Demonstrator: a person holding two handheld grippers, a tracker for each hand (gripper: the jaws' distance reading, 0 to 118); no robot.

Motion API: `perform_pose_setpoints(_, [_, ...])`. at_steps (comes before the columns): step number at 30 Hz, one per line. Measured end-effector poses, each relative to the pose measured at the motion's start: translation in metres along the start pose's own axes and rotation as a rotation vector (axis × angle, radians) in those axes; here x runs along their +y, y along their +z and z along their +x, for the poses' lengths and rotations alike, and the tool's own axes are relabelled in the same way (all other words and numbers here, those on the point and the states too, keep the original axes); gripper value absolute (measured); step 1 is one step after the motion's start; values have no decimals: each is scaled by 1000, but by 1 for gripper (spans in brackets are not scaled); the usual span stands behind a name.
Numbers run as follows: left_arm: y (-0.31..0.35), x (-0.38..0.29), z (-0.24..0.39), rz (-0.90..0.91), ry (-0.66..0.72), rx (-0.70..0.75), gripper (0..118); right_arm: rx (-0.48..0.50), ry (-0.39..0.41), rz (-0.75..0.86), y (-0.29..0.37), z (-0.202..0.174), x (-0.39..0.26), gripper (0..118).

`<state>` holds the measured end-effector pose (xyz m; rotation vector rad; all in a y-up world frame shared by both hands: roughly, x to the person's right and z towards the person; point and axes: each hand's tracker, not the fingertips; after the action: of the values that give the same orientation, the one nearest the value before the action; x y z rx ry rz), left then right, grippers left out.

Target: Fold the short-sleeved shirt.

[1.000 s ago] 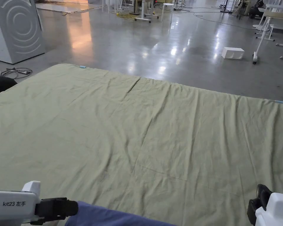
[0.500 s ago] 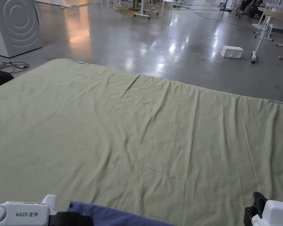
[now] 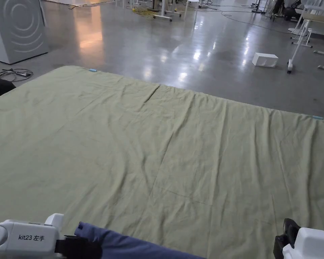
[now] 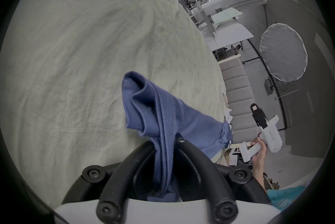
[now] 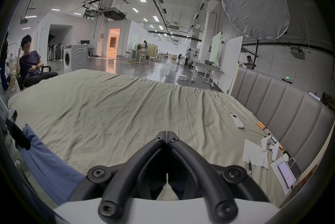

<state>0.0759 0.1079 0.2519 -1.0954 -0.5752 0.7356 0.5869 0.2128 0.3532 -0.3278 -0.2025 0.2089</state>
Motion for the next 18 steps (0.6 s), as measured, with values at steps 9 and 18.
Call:
perform_pose_setpoints(9, [55, 9, 27, 62, -85, 100, 9, 2, -12, 12, 1, 7, 1, 0])
perform_pose_setpoints(18, [93, 7, 59, 83, -187, 413, 9, 4, -34, 19, 2, 14, -2, 0])
